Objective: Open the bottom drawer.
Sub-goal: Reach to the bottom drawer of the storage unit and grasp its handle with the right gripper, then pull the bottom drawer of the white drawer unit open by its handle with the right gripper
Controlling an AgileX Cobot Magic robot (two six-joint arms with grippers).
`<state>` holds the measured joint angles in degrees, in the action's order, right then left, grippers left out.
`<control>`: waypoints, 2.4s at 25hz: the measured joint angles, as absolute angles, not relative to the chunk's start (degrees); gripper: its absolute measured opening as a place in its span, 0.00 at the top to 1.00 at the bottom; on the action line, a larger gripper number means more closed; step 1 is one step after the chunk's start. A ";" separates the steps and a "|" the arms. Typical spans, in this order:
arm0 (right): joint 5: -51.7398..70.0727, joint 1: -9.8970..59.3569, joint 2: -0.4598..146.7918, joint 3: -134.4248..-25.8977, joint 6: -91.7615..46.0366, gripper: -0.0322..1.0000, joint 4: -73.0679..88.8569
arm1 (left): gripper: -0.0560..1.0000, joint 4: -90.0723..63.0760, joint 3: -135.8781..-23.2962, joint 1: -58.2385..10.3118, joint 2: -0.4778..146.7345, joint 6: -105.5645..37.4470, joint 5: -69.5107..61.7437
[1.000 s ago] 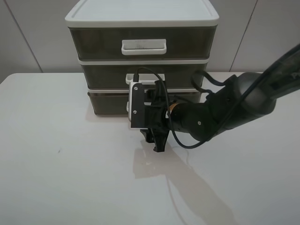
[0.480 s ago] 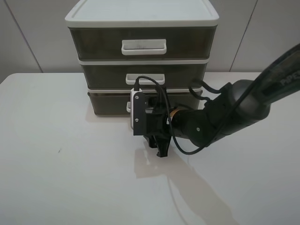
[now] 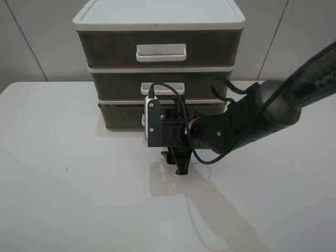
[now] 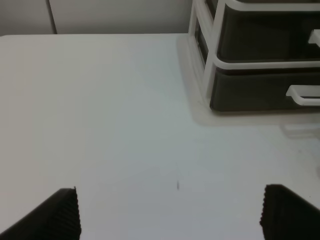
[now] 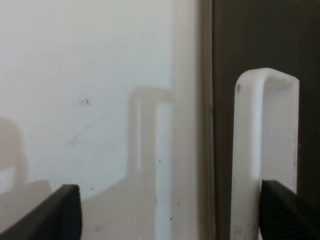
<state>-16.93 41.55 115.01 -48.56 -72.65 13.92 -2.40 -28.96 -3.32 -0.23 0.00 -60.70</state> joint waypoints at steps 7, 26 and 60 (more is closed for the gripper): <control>-18.31 41.21 115.06 -48.56 -72.65 0.32 13.92 | 0.24 -2.40 -28.96 -3.32 -0.23 0.00 -60.70; -23.47 41.01 115.06 -48.57 -72.65 0.89 14.57 | 0.24 -2.40 -28.96 -3.32 -0.23 0.00 -60.70; -9.73 43.75 106.45 -44.82 -72.48 0.92 16.01 | 0.24 -2.40 -28.96 -3.32 -0.23 0.00 -60.70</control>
<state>-9.73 43.75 106.45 -44.82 -72.48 16.01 -2.40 -28.96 -3.32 -0.23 0.00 -60.70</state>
